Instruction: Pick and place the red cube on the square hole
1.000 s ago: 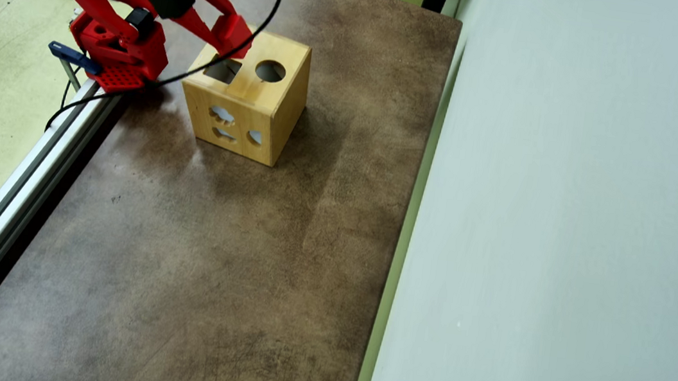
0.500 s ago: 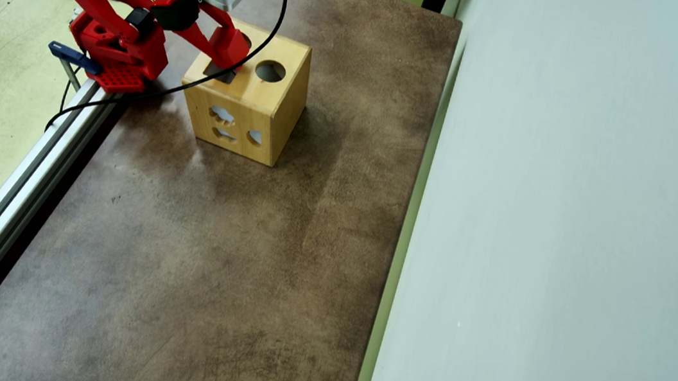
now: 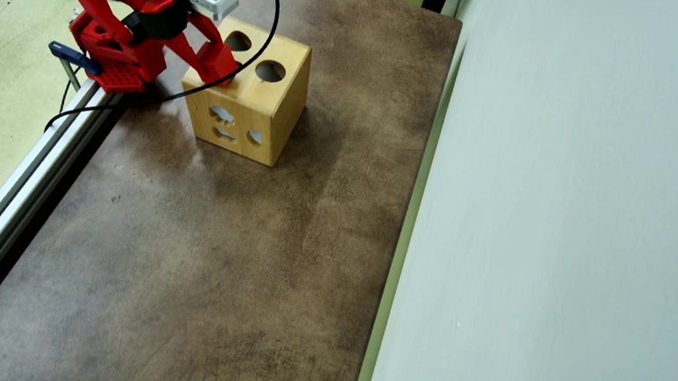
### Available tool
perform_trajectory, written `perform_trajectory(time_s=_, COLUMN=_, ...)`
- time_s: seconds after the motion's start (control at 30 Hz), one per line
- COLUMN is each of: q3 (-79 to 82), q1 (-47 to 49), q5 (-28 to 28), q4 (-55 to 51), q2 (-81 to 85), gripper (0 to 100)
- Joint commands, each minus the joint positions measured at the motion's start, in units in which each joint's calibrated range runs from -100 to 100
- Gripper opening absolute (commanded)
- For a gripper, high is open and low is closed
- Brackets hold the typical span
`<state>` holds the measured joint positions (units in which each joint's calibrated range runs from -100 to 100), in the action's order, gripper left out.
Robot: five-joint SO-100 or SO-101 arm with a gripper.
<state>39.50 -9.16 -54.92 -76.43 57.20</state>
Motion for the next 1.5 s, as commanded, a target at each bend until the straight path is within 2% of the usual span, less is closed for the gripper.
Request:
perform_trajectory(time_s=0.0, q3=-0.2, q1=0.5, q5=0.0, q4=0.2, q2=1.4, gripper=3)
perform_trajectory(time_s=0.5, q3=-0.1, q1=3.9, q5=3.4, q4=-0.2, q2=1.9, gripper=4)
perform_trajectory(time_s=0.6, q3=-0.2, q1=4.3, q5=4.2, q4=-3.1, q2=1.5, gripper=4)
perform_trajectory(time_s=0.77, q3=-0.2, q1=4.3, q5=4.2, q4=-7.5, q2=2.0, gripper=4)
perform_trajectory(time_s=1.47, q3=-0.2, q1=4.3, q5=4.0, q4=-6.7, q2=1.4, gripper=4)
